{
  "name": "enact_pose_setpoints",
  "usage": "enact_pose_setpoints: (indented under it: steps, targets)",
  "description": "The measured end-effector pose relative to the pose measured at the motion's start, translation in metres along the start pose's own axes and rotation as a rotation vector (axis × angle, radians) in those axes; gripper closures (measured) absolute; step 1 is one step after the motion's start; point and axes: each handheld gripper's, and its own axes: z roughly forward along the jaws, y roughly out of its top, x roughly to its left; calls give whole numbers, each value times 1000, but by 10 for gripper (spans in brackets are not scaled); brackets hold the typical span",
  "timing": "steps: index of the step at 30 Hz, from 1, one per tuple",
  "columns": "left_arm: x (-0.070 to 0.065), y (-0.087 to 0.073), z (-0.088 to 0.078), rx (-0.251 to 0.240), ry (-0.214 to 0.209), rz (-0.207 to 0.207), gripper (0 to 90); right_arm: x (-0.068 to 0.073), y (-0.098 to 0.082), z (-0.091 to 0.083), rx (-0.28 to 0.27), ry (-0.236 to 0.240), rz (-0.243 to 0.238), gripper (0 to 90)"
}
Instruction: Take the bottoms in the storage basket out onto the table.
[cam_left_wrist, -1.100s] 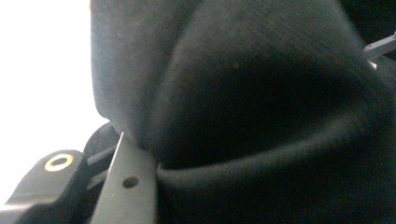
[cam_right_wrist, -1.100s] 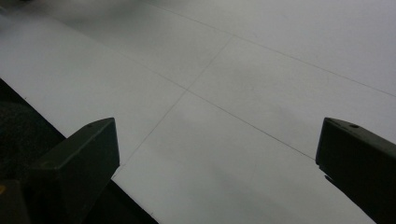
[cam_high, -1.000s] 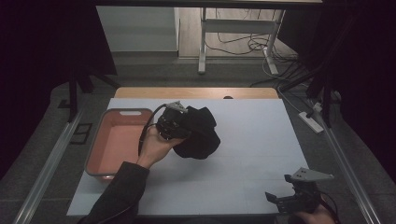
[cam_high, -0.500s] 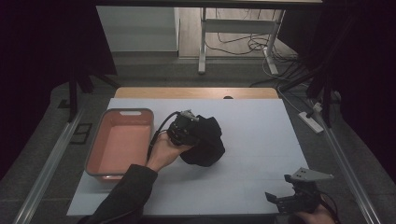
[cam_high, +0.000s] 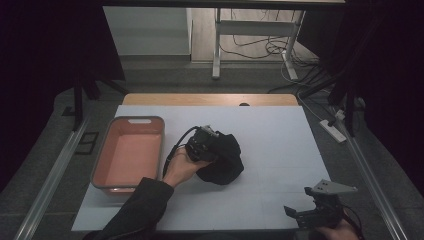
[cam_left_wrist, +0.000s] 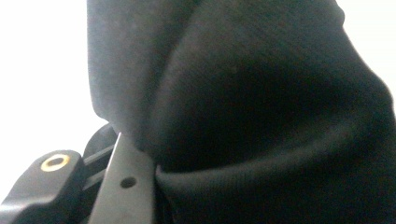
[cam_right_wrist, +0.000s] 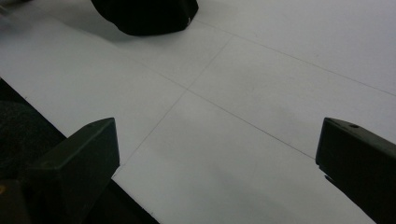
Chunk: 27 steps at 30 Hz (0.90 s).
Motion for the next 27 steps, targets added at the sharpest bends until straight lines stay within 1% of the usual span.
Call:
enact_pose_setpoints:
  steps: [2,7,9,14,17,20,23,27]
  targets:
    - [0,-1,6,20,3,4,626,0,0,0,0,0,0,0]
    - [1,-6,19,52,3,-1,621,0,0,0,-1,0,-1,0]
    - [2,-7,22,62,6,6,619,0,0,0,-1,0,-1,0]
    - [5,-11,29,78,-4,1,612,0,0,0,-2,0,-1,0]
    - [6,-13,33,86,-9,15,606,0,0,0,-2,0,-2,0]
    - [7,-16,36,91,-12,18,605,0,0,0,-3,0,-1,0]
    - [6,-18,39,90,-6,52,600,0,0,0,-3,0,-1,0]
    - [7,-21,43,94,-10,60,589,0,0,0,-3,0,-1,0]
